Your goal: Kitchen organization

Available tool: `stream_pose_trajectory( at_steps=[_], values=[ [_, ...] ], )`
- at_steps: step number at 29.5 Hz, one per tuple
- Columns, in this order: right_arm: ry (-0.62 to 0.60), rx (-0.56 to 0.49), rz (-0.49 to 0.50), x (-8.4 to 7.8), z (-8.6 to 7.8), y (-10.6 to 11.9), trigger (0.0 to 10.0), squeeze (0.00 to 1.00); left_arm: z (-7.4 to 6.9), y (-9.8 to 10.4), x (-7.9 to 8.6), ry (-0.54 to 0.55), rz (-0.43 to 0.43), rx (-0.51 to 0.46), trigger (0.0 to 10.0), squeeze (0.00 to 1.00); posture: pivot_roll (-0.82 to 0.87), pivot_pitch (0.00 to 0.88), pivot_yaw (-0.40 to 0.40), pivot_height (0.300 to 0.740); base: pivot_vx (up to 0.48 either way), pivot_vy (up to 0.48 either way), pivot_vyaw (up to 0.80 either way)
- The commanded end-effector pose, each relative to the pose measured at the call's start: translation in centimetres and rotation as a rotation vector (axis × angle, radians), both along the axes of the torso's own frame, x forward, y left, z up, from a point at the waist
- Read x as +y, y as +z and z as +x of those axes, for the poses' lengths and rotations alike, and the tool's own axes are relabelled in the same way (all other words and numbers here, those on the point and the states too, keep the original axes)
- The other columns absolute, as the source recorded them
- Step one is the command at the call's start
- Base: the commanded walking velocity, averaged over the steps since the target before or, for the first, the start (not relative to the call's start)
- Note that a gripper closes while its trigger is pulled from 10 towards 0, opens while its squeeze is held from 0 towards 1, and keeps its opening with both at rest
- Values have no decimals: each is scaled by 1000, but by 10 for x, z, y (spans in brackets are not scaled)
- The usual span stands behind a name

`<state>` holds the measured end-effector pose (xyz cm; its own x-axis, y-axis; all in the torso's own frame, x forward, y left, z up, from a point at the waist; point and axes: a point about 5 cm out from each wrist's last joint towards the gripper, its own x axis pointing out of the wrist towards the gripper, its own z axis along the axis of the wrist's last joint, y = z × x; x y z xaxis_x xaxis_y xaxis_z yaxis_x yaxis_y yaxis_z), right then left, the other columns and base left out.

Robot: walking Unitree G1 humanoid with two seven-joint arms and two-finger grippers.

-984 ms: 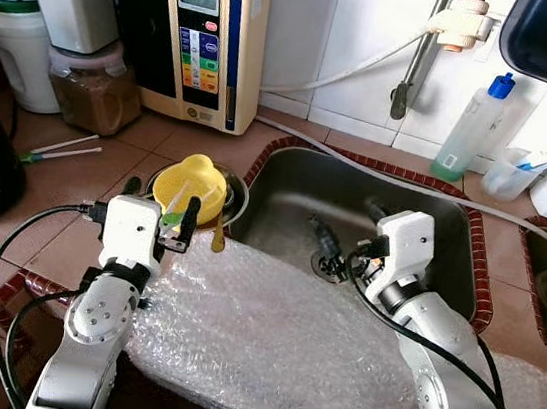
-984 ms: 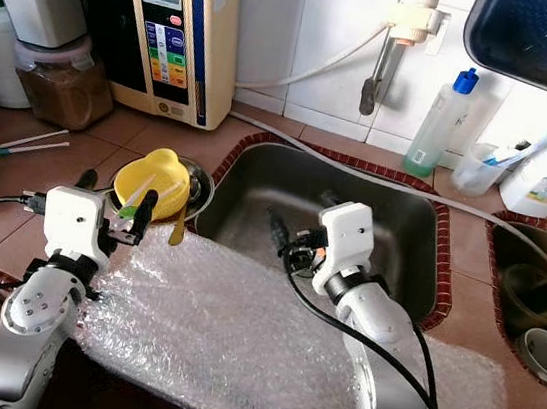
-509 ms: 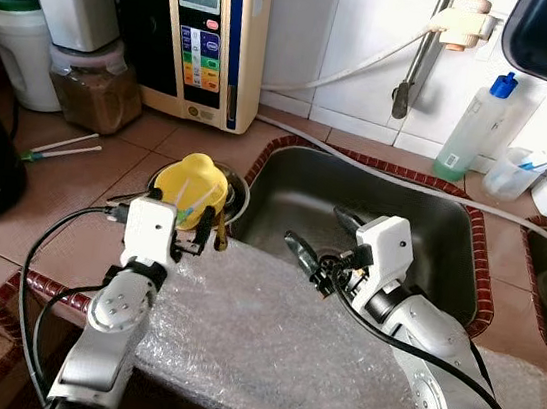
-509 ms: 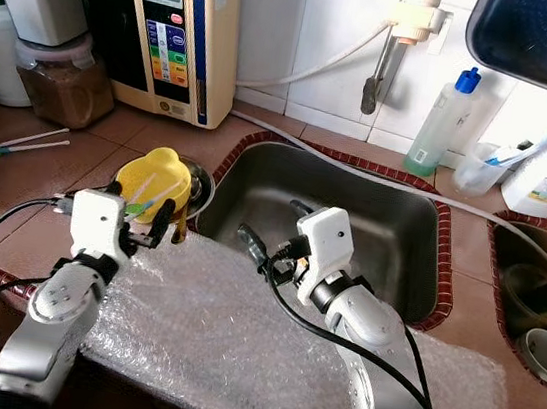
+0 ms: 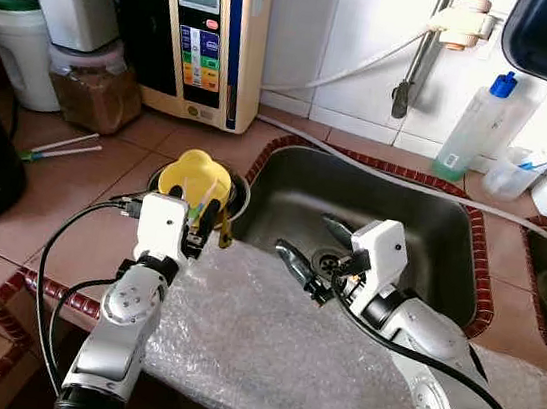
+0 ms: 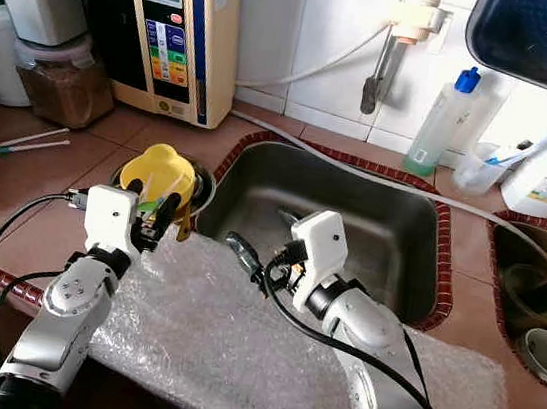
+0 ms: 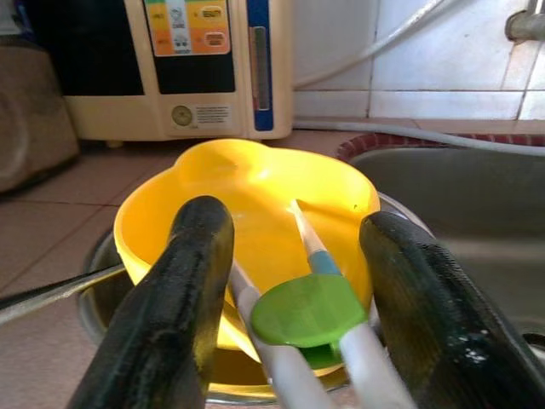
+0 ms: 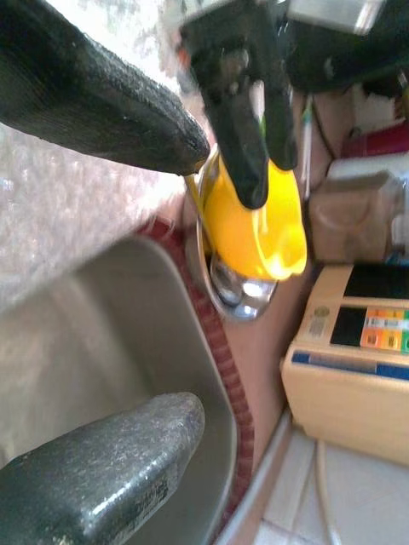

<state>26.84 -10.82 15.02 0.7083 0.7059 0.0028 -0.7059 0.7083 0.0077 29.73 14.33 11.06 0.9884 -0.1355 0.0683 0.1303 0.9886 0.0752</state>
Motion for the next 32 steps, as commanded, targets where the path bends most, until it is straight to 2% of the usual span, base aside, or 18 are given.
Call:
stream_pose_trajectory(
  at_steps=[1, 8, 20, 32],
  values=[
    [26, -22, 19, -2, -1, 10, 10000, 0, 1, 4, 5, 29, 24, -18, 0, 0, -1, 0, -16, 740, 0, 0, 0],
    [54, -12, 37, -3, 0, 12, 10000, 0, 1, 7, 17, 95, 58, -36, 0, 0, 4, 0, -17, 740, 0, 0, 0],
    [59, -11, 35, -3, -1, 13, 10000, 0, 2, 14, 13, 81, 72, -53, 0, 0, -2, 0, -14, 740, 0, 0, 0],
    [75, -5, 63, -1, -2, 16, 10000, 0, -1, 29, 23, 98, 86, -95, 0, 0, 13, 0, -13, 740, 0, 0, 0]
  ],
)
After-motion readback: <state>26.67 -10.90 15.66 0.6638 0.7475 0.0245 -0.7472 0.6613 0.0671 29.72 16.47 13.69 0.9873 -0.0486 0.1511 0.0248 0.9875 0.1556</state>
